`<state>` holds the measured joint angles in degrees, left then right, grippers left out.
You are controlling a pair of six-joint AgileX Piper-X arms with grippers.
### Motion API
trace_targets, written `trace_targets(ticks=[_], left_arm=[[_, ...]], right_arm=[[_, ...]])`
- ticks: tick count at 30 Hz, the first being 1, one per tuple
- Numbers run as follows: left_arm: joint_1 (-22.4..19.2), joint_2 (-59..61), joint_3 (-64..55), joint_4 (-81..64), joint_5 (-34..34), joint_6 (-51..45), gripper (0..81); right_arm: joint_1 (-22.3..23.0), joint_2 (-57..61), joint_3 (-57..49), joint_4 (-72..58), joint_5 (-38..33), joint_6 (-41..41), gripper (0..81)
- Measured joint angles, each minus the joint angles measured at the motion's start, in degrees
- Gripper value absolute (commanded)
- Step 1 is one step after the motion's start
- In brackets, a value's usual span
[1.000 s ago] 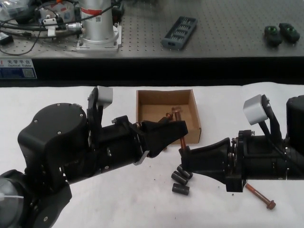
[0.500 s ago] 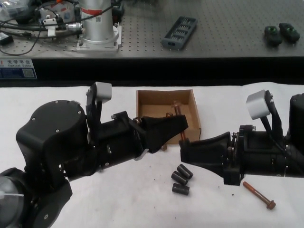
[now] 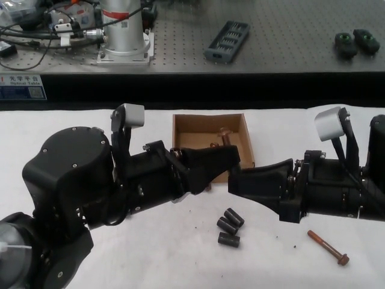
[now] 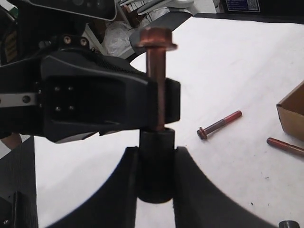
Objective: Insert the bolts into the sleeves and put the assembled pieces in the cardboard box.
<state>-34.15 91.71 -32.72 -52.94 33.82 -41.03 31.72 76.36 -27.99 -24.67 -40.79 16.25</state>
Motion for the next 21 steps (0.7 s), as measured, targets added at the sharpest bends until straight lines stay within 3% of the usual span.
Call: trace_targets(ticks=[5,7,14,21], left_arm=[[0.0,0.0,0.0,1.6,-0.4,2.5,36.0],[0.2,0.0,0.1,2.3,-0.5,3.8,42.7],[1.2,0.0,0.1,2.6,-2.6,7.3,43.1],[8.4,0.0,0.3,3.4,-4.4,11.5,38.9]], right_arm=[[0.0,0.0,0.0,-0.6,0.2,0.5,2.9],[-0.2,0.0,0.0,-0.6,-0.2,0.7,2.9],[-1.9,0.0,0.0,-0.5,-1.0,0.0,2.9],[-7.3,2.2,-2.2,-1.4,-1.5,-3.2,2.9]])
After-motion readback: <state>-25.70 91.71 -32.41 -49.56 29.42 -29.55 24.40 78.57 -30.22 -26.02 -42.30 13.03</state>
